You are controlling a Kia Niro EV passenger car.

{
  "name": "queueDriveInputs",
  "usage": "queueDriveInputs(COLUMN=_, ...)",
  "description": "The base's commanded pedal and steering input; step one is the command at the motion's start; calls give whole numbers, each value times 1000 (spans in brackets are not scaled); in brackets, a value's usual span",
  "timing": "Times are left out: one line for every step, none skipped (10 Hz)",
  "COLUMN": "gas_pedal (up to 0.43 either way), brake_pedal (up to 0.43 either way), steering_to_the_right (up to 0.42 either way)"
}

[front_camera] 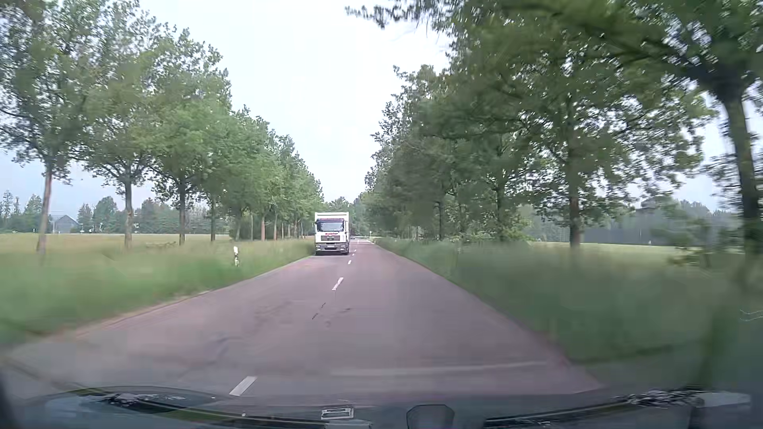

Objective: Follow the waypoints while adhering to traffic rules and regulations

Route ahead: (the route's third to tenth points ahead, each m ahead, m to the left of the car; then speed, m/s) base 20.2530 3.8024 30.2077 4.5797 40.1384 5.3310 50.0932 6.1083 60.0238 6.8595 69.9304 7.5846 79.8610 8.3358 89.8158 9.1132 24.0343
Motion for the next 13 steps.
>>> queueDriveInputs(gas_pedal=268, brake_pedal=0, steering_to_the_right=-16)
queueDriveInputs(gas_pedal=157, brake_pedal=0, steering_to_the_right=-16)
queueDriveInputs(gas_pedal=59, brake_pedal=0, steering_to_the_right=-15)
queueDriveInputs(gas_pedal=0, brake_pedal=0, steering_to_the_right=-14)
queueDriveInputs(gas_pedal=0, brake_pedal=0, steering_to_the_right=-14)
queueDriveInputs(gas_pedal=0, brake_pedal=0, steering_to_the_right=-14)
queueDriveInputs(gas_pedal=0, brake_pedal=0, steering_to_the_right=-13)
queueDriveInputs(gas_pedal=0, brake_pedal=0, steering_to_the_right=-10)
queueDriveInputs(gas_pedal=0, brake_pedal=0, steering_to_the_right=-9)
queueDriveInputs(gas_pedal=0, brake_pedal=0, steering_to_the_right=-8)
queueDriveInputs(gas_pedal=0, brake_pedal=0, steering_to_the_right=-8)
queueDriveInputs(gas_pedal=0, brake_pedal=0, steering_to_the_right=-8)
queueDriveInputs(gas_pedal=0, brake_pedal=0, steering_to_the_right=-7)
